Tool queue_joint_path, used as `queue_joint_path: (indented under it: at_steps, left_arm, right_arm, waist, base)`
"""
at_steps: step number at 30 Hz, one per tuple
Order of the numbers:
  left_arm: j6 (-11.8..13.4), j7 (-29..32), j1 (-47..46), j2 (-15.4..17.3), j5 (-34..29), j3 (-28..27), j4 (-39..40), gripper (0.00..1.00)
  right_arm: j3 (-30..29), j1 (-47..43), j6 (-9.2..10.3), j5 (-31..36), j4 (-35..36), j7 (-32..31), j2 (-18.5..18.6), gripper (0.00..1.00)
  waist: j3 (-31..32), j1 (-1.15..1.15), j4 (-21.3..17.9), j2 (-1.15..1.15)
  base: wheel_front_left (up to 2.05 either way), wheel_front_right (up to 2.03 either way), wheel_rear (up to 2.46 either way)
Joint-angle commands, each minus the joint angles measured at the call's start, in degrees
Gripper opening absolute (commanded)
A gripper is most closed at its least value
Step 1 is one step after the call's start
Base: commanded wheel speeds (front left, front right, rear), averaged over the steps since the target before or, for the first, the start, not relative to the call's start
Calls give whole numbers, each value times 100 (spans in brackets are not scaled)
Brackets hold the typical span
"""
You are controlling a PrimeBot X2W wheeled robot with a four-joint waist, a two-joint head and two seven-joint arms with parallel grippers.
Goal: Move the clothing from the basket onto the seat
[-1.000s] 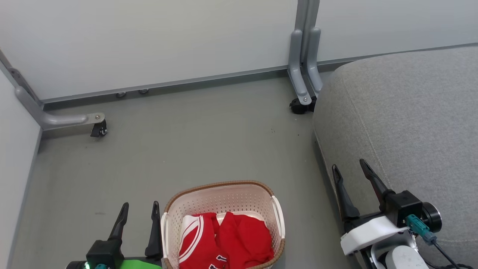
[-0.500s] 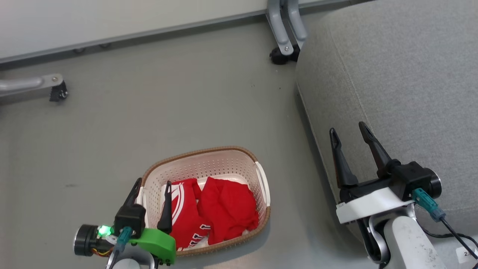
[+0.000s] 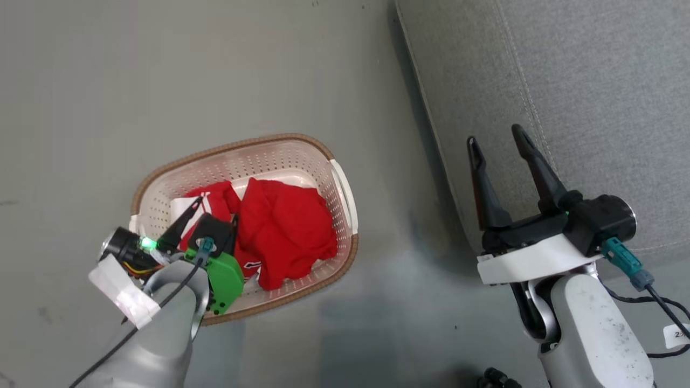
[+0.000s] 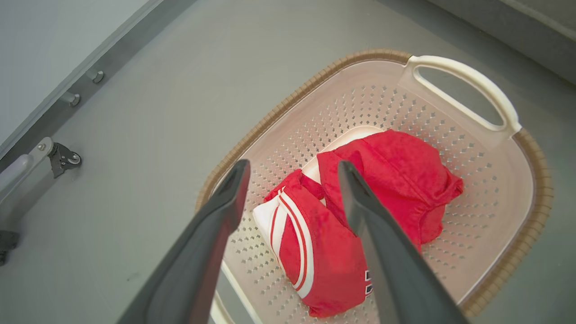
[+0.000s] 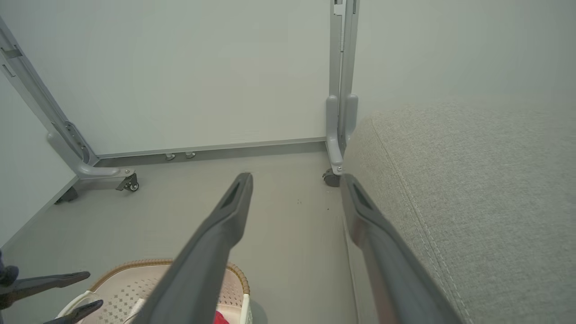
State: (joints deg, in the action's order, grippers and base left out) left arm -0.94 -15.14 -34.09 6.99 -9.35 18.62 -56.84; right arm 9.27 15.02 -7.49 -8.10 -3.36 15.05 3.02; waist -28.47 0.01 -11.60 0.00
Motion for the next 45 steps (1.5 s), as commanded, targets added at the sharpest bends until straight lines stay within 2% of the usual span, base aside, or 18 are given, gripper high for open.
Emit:
queue_joint_path:
  at_steps: [1, 8, 14, 21, 29, 45]
  left_arm:
    - [50, -2, -281, 83, -46, 16, -171, 100]
    - [115, 71, -1151, 141, -143, 144, -1045, 100]
    - [293, 504, -1736, 151, -364, 380, -1492, 100]
    - [342, 1298, -2007, 310, -508, 600, -1659, 100]
    - [615, 2194, -2184, 569, -778, 899, -1693, 100]
    - [531, 3577, -2501, 841, -1031, 1340, -1701, 100]
  right_arm:
    - [-79, 147, 0, -26, 66, 20, -6, 100]
    - [-381, 230, 0, -230, 344, 20, -17, 100]
    - [-159, 294, 0, -314, 531, 20, -15, 100]
    - [217, 414, 0, -585, 805, 20, -10, 100]
    - [446, 419, 0, -809, 877, 20, -14, 100]
    - [857, 519, 0, -1123, 964, 20, -13, 100]
  waist:
    - [-974, -1, -524, 0]
    - [-1660, -1, -710, 0]
    - [-2134, -1, -737, 0]
    - [-2414, -1, -812, 0]
    - [-2513, -1, -934, 0]
    - [-2847, -1, -1086, 0]
  base:
    - [0, 0, 0]
    - [0, 0, 0]
    - [0, 0, 0]
    - [0, 0, 0]
    - [0, 0, 0]
    - [0, 0, 0]
